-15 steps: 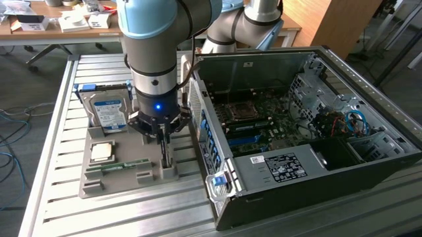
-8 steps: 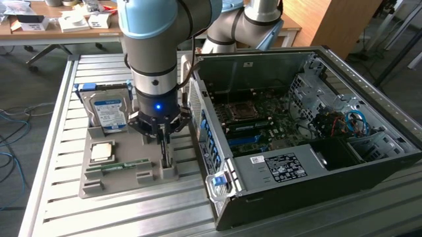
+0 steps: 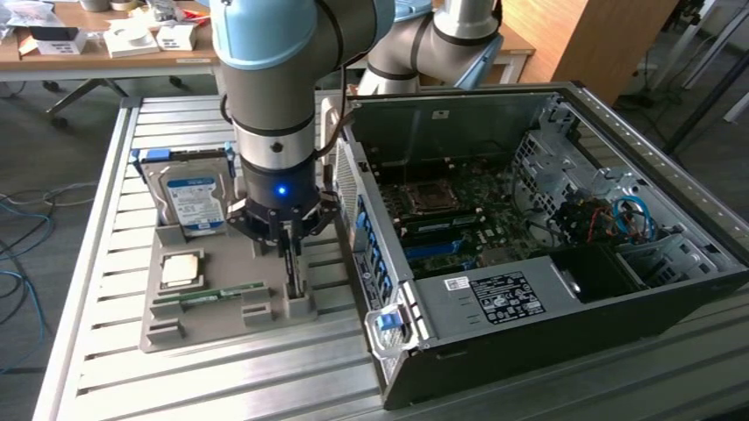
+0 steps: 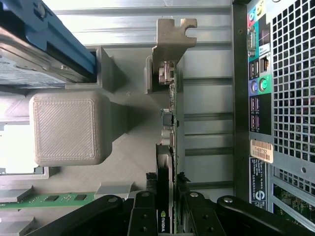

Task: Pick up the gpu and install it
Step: 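Pick up the gpu and move the gpu toward the slot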

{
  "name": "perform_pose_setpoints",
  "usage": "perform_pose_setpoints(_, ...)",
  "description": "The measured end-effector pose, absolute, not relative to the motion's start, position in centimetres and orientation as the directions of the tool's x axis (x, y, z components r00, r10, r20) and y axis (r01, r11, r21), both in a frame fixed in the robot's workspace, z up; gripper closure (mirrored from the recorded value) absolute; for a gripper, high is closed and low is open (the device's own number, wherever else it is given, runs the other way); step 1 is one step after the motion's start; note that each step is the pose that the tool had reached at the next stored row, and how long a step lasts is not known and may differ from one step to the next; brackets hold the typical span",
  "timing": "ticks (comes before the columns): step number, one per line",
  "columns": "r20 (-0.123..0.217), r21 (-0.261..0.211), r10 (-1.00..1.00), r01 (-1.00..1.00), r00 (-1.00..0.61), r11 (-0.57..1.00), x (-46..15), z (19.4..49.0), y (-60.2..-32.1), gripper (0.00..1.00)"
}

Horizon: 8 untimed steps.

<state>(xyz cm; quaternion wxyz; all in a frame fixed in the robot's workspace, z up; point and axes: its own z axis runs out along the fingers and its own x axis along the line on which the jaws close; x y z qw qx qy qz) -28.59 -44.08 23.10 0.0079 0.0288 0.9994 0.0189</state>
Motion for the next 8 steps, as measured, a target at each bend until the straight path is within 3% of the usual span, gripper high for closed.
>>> perform_pose_setpoints(8,-0.015,0.038,0.038,0.037,-0.999,0.999,-28.59,23.10,-44.08,0.74)
